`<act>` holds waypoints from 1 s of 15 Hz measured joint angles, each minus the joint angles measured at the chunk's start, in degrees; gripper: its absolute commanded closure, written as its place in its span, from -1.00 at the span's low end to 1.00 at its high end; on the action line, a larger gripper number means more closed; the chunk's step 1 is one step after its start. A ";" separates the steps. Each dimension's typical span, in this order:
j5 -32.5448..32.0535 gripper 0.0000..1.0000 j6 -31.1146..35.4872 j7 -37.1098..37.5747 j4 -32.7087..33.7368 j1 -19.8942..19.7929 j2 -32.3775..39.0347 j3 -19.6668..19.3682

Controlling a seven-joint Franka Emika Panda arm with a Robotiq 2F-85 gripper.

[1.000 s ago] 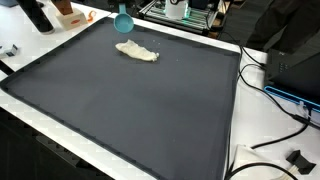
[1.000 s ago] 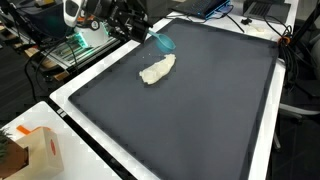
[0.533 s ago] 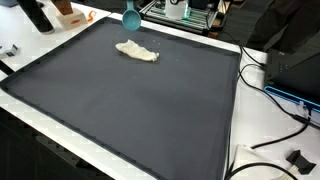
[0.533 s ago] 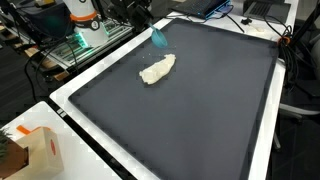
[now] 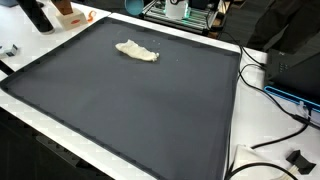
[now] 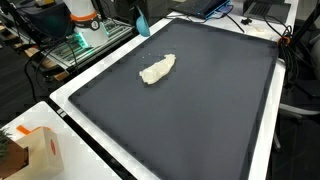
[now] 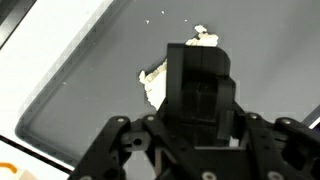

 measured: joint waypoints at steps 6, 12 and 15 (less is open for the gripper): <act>-2.50 -0.05 -4.11 1.15 2.81 1.33 0.29 -0.25; -2.52 0.45 -4.10 1.15 2.84 1.50 0.59 -0.46; -9.02 0.45 -3.94 7.28 3.04 1.55 0.99 0.83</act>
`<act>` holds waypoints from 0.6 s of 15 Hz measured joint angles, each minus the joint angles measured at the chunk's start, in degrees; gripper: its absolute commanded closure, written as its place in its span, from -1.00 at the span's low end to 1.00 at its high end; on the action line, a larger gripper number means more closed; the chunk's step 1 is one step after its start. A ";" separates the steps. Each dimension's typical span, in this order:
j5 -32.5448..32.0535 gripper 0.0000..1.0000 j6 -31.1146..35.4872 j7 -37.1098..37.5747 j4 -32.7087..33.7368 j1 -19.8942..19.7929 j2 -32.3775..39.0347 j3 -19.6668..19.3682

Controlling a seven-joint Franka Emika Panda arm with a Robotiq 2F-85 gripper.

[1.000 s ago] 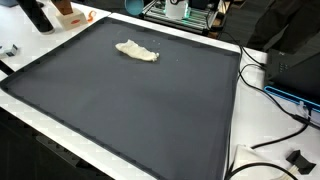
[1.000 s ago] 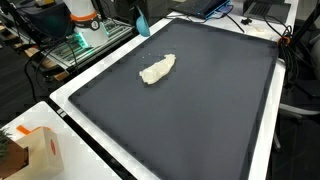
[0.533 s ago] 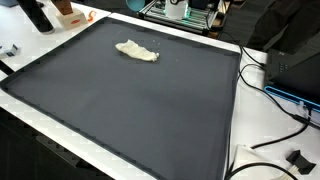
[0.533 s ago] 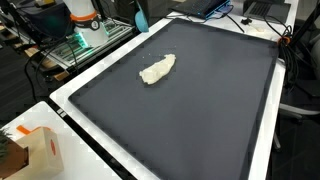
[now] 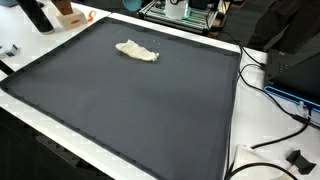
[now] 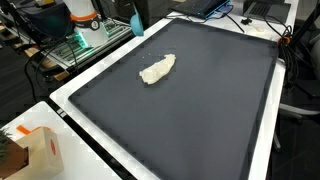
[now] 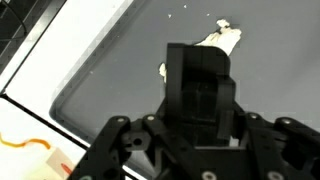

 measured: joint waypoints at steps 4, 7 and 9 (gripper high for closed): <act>-12.34 0.45 0.01 14.67 1.34 0.06 3.04 4.65; -22.55 0.45 -0.95 26.00 3.26 0.51 7.18 7.67; -29.34 0.45 -3.48 32.64 4.93 1.45 10.55 8.59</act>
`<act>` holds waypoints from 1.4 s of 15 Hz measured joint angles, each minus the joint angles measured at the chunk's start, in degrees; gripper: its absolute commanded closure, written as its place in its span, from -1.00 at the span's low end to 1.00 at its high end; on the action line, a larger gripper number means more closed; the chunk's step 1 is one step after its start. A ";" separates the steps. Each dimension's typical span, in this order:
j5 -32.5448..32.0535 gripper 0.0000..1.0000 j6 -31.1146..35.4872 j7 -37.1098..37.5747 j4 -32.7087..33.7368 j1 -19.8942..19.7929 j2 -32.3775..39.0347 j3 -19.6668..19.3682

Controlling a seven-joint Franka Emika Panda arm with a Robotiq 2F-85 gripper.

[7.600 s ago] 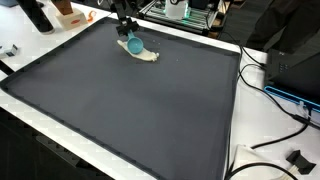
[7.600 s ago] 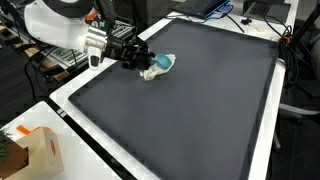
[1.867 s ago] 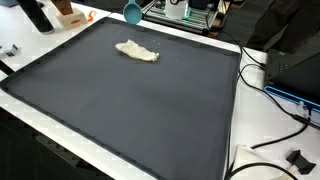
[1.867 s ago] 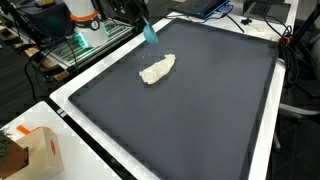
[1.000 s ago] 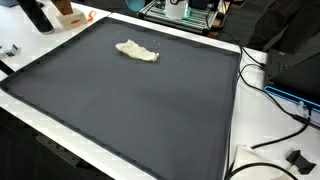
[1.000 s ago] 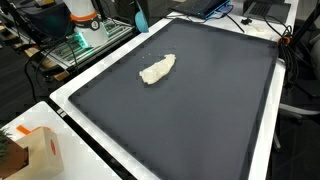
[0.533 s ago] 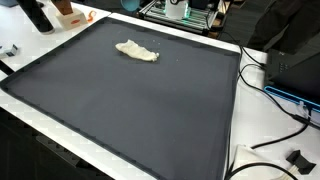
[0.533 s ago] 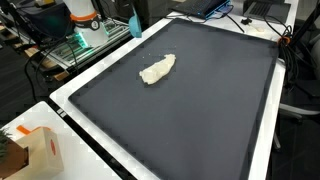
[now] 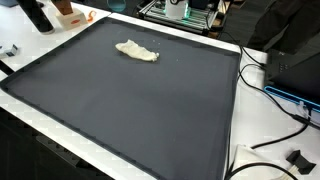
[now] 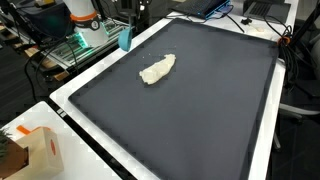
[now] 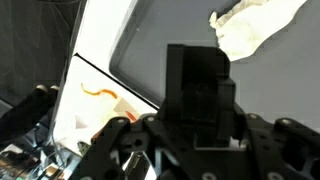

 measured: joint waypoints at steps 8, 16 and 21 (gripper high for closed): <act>-15.54 0.45 -16.21 10.57 7.93 8.03 14.44 -2.64; -16.49 0.45 -17.10 6.78 11.15 13.28 23.25 -8.13; -16.49 0.45 -15.79 2.97 11.62 14.22 25.89 -9.93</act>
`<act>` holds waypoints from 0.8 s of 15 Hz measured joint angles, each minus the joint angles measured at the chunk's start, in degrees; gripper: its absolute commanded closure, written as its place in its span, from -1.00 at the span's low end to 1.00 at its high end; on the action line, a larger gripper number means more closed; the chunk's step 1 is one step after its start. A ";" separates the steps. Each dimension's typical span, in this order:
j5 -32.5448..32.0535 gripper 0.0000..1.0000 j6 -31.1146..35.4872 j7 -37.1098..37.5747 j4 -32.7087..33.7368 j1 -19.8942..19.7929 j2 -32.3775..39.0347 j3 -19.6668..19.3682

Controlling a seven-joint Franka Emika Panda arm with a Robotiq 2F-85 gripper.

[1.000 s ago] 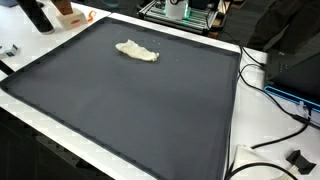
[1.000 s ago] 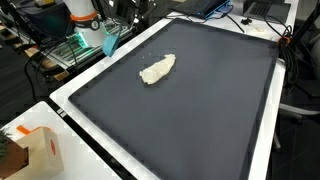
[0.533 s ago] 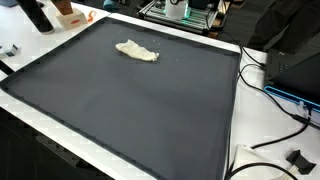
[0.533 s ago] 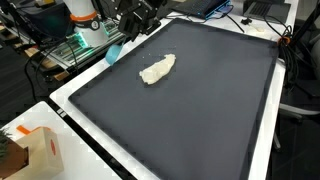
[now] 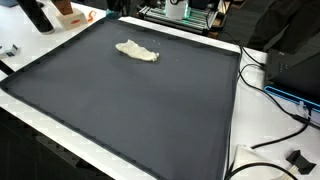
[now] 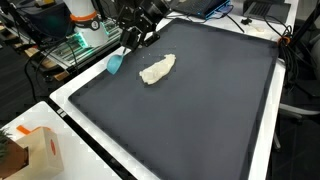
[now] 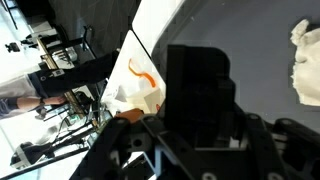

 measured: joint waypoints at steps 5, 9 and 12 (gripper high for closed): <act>0.00 0.45 3.55 -4.38 0.00 0.48 1.27 -0.76; 0.00 0.45 5.79 -8.56 -0.05 0.76 1.85 -1.14; 0.00 0.45 6.63 -11.58 -0.12 1.04 1.96 -1.27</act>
